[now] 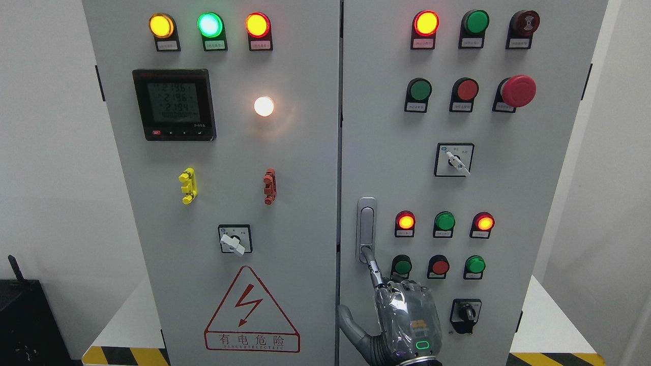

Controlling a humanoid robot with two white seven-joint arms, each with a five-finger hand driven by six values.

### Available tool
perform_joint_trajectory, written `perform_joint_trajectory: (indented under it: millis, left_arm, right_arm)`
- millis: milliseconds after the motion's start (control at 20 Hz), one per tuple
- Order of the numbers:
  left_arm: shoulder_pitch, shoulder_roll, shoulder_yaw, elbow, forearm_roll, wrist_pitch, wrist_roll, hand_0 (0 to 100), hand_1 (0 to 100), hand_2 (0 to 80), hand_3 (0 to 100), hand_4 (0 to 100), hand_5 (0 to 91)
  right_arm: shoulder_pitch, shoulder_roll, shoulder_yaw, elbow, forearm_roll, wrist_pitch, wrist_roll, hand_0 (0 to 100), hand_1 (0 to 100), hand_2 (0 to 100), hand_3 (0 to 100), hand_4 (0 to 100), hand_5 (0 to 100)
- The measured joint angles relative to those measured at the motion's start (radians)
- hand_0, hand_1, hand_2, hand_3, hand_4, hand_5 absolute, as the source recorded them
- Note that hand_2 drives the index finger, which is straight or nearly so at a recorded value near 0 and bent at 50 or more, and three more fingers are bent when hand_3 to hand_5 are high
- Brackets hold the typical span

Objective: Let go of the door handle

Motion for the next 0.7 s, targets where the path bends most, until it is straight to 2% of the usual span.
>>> perform_joint_trajectory:
  millis: [701]
  left_arm:
    - [0.0,0.0,0.0,0.0,0.0,0.001,0.0,0,0,4.6,11,0,0.0]
  right_arm:
    - [0.004,0.0,0.0,0.005,0.0,0.0,0.0,31,23,3,84,76,74]
